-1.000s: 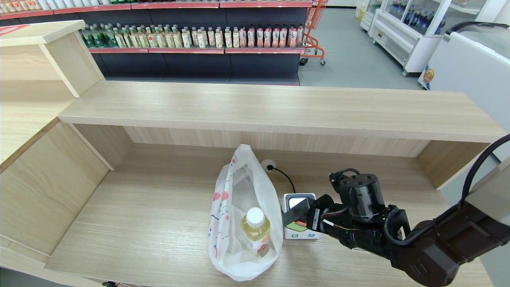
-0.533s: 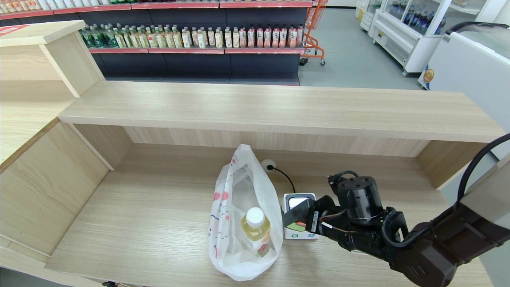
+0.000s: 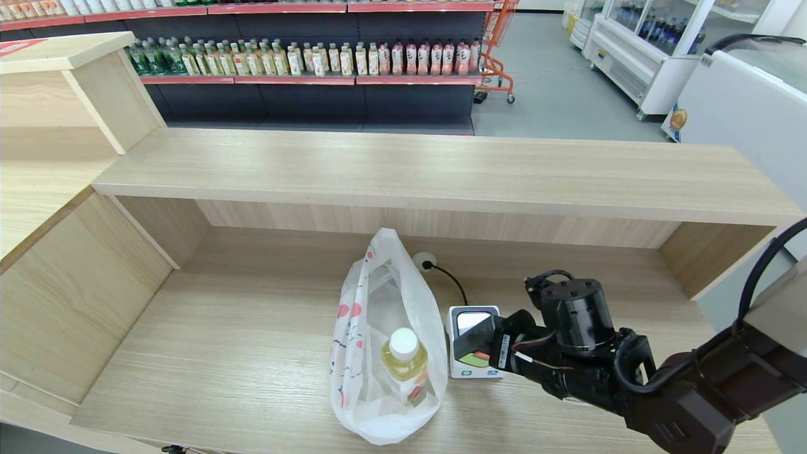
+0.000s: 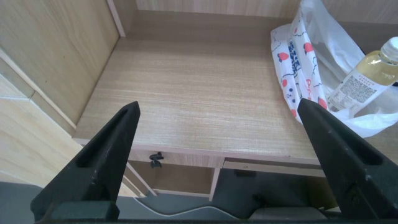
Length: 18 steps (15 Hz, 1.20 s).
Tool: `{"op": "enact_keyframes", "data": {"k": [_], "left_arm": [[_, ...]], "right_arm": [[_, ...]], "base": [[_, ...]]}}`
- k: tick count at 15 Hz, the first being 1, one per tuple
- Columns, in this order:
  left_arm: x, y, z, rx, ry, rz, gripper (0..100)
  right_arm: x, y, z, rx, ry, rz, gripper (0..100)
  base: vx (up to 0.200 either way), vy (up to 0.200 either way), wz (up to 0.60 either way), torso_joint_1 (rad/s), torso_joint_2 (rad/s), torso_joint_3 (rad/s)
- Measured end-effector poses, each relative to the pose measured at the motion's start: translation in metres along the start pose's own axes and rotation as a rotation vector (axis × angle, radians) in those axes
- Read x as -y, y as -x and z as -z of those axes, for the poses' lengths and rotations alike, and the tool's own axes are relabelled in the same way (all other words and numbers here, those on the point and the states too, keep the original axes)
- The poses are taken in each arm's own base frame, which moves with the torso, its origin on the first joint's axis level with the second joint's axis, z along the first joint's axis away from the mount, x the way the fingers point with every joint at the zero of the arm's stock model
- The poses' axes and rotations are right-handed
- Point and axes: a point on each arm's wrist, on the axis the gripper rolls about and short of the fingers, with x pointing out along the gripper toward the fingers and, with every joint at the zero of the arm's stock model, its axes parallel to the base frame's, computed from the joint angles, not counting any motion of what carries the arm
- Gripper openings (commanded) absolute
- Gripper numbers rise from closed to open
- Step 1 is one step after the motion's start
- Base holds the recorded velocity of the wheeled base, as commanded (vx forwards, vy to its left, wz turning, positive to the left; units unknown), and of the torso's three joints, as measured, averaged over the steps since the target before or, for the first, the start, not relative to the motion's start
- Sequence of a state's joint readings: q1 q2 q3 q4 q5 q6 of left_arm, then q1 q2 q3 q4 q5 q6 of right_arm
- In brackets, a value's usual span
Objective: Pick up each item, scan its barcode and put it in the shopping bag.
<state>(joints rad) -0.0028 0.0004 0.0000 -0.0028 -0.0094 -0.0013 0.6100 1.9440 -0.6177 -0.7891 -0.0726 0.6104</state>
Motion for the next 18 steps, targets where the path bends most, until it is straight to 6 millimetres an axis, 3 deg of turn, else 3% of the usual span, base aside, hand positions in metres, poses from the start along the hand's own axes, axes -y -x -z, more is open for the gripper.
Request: {"op": "enact_keyframes", "data": {"k": [5,8,11,15,18], "left_arm": [[0.000,0.000,0.000,0.000,0.000,0.001,100],[0.000,0.000,0.000,0.000,0.000,0.001,100],[0.000,0.000,0.000,0.000,0.000,0.001,100],[0.000,0.000,0.000,0.000,0.000,0.000,100],[0.000,0.000,0.000,0.000,0.000,0.000,100]], "right_arm": [[-0.003,0.007,-0.004,0.025,0.011,-0.006,0],[-0.010,0.016,-0.013,0.165,0.302,0.024,0],[-0.025,0.026,-0.024,0.362,0.485,-0.058,0],[-0.040,0.016,-0.024,0.480,0.553,-0.168,0],[-0.044,0.004,-0.013,0.461,0.575,-0.183,0]], "base": [[0.000,0.000,0.00,0.000,0.00,0.000],[0.000,0.000,0.00,0.000,0.00,0.000],[0.000,0.000,0.00,0.000,0.00,0.000],[0.000,0.000,0.00,0.000,0.00,0.000],[0.000,0.000,0.00,0.000,0.00,0.000]]}}
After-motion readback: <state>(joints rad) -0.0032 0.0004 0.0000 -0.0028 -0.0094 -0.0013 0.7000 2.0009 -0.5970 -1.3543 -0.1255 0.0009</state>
